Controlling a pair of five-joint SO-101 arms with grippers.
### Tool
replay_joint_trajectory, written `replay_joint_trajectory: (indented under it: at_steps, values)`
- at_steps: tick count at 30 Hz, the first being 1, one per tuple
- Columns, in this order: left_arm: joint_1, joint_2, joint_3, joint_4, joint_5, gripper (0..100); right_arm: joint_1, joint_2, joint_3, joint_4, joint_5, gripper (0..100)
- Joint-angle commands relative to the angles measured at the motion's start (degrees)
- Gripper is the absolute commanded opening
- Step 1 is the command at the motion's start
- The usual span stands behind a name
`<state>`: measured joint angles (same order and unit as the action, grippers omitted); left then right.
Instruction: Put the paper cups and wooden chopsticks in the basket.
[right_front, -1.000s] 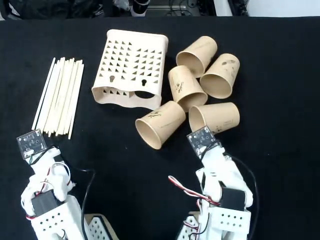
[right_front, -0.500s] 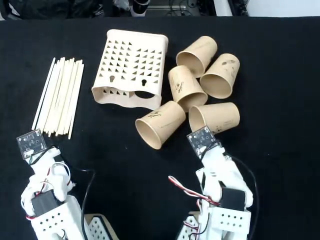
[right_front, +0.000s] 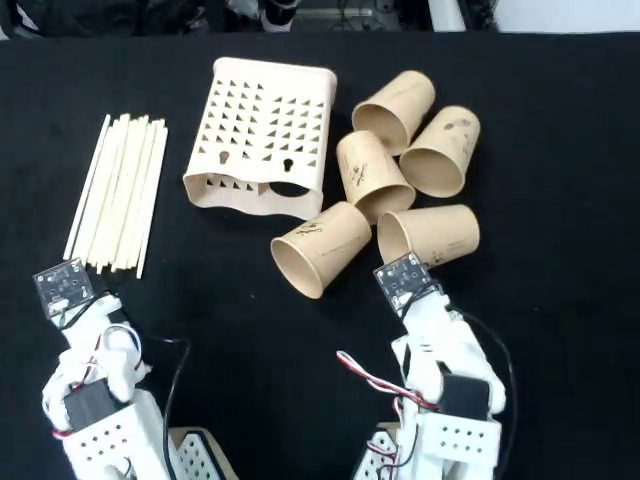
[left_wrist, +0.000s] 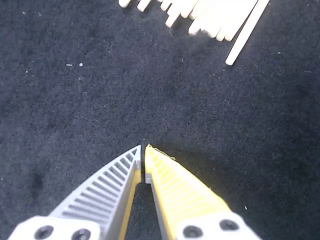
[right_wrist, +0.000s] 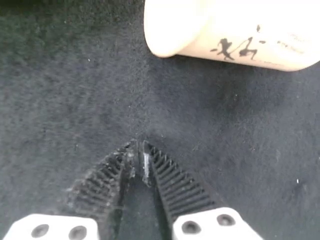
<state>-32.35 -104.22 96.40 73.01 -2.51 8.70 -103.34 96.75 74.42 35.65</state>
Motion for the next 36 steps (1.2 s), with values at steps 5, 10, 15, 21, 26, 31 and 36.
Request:
replay_joint_trajectory:
  at_steps: [5,10,15,21,26,31,36]
  values:
    - [0.04,-0.26,0.92,0.0,0.44,3,-4.57,-2.59,-0.13,0.26,0.26,1.3]
    - [0.04,-0.26,0.92,0.0,0.44,3,-7.38,-2.59,-0.13,0.35,0.44,1.3]
    - [-0.04,-0.26,0.92,0.0,0.44,3,-7.38,-2.68,-0.66,-0.18,0.53,1.5]
    - [-0.04,-0.26,0.92,0.0,0.44,3,-7.38,-2.59,-18.51,-0.35,-1.85,1.4]
    - [-0.04,-0.26,0.92,0.0,0.44,3,-7.3,-2.07,-36.09,0.0,-5.98,1.8]
    - [-0.04,-0.26,0.92,0.0,0.44,3,-6.95,-1.1,-44.79,0.0,-9.23,14.5]
    - [-0.04,-0.26,0.92,0.0,0.44,3,-6.95,8.84,-49.19,2.2,-11.69,15.6]
